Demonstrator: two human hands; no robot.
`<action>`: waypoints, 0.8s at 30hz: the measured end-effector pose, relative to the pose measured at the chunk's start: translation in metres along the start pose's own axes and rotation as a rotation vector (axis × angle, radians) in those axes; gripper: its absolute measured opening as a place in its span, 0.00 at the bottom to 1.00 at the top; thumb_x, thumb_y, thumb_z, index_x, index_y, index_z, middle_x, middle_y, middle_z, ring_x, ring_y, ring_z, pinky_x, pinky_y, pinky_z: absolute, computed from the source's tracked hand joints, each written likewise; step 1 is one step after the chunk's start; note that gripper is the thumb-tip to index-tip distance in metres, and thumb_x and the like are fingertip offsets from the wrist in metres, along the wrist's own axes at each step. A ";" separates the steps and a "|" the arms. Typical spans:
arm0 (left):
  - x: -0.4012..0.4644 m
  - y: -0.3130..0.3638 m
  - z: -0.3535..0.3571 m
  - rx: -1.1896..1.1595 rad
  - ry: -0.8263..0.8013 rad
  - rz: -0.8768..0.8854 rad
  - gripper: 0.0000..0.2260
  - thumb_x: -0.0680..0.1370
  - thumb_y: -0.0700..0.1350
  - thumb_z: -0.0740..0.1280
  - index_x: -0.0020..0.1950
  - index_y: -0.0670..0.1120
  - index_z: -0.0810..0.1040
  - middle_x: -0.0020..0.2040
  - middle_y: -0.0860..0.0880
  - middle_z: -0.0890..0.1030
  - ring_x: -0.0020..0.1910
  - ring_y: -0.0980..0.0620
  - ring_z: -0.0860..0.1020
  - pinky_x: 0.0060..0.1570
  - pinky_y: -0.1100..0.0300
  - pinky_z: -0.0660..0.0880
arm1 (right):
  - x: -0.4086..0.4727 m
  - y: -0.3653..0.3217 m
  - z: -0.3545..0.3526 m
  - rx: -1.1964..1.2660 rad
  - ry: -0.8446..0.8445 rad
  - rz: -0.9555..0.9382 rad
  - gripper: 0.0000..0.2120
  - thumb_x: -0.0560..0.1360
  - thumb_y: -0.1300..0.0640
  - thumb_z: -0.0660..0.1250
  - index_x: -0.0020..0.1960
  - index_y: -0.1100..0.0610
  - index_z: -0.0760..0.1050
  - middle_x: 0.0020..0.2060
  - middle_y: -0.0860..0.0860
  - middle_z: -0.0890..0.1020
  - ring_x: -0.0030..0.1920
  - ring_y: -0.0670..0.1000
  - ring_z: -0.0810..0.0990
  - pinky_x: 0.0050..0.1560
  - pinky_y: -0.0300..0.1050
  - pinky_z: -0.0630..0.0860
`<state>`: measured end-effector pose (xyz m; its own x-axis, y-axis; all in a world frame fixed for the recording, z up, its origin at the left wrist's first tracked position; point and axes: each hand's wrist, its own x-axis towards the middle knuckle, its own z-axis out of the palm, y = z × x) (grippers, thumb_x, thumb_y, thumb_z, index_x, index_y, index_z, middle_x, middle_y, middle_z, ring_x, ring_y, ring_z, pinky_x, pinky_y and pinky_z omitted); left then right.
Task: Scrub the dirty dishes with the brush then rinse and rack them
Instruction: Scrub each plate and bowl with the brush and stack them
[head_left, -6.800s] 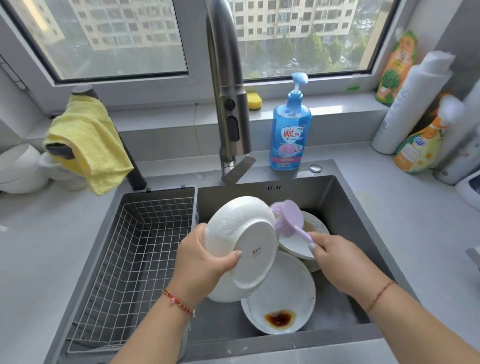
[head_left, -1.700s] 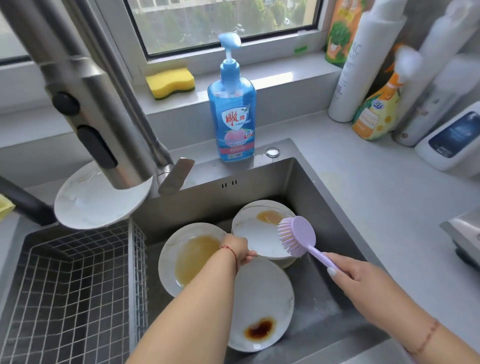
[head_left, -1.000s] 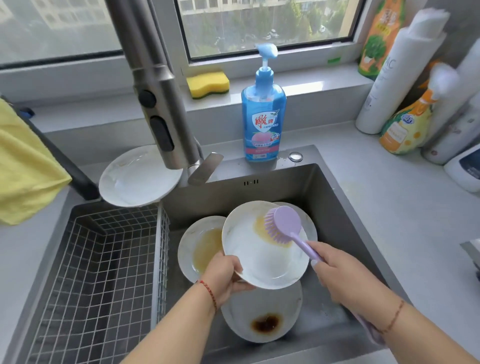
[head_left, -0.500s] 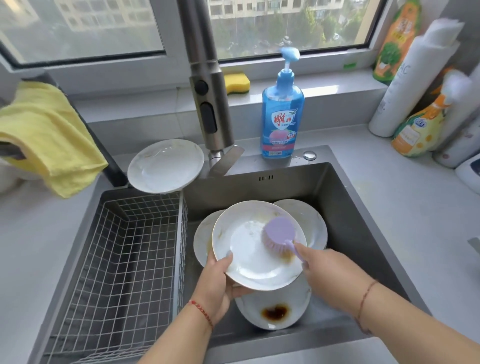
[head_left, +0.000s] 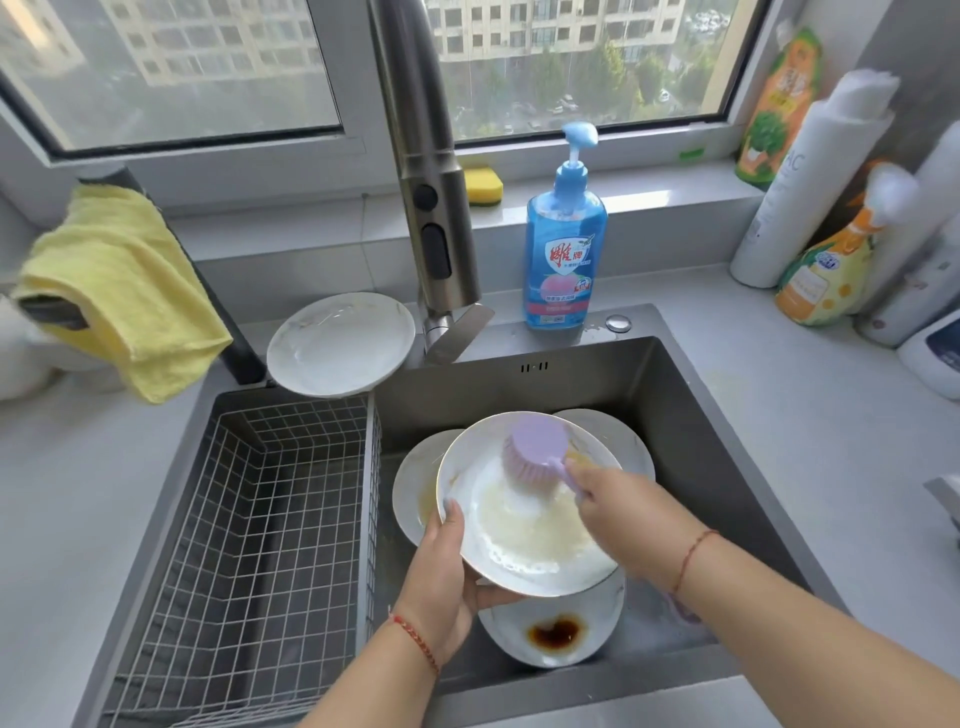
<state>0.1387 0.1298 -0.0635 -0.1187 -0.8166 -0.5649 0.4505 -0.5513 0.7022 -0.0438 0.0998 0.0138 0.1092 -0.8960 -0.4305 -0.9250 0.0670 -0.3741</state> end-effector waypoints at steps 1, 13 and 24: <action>0.001 0.002 -0.002 -0.004 0.006 0.011 0.18 0.83 0.58 0.52 0.70 0.56 0.70 0.59 0.46 0.83 0.55 0.40 0.83 0.47 0.34 0.79 | -0.004 0.008 -0.003 -0.027 0.016 0.007 0.22 0.80 0.58 0.52 0.73 0.51 0.63 0.40 0.50 0.74 0.38 0.52 0.73 0.41 0.44 0.74; 0.000 0.003 0.000 0.076 -0.049 -0.001 0.25 0.77 0.66 0.55 0.69 0.55 0.71 0.59 0.44 0.83 0.54 0.39 0.83 0.47 0.32 0.78 | -0.042 -0.037 0.017 0.218 -0.123 -0.053 0.23 0.82 0.55 0.51 0.73 0.36 0.59 0.47 0.47 0.80 0.35 0.44 0.75 0.33 0.32 0.72; -0.003 0.011 -0.003 0.037 -0.073 -0.018 0.26 0.77 0.64 0.54 0.71 0.54 0.70 0.60 0.44 0.83 0.56 0.40 0.82 0.52 0.29 0.76 | -0.010 -0.025 0.026 0.146 0.100 -0.033 0.26 0.81 0.58 0.50 0.74 0.36 0.56 0.38 0.47 0.78 0.29 0.44 0.71 0.26 0.35 0.64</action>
<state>0.1467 0.1267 -0.0558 -0.1916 -0.8160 -0.5454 0.4147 -0.5710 0.7085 -0.0120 0.1183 0.0062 0.0951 -0.9373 -0.3353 -0.8582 0.0935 -0.5048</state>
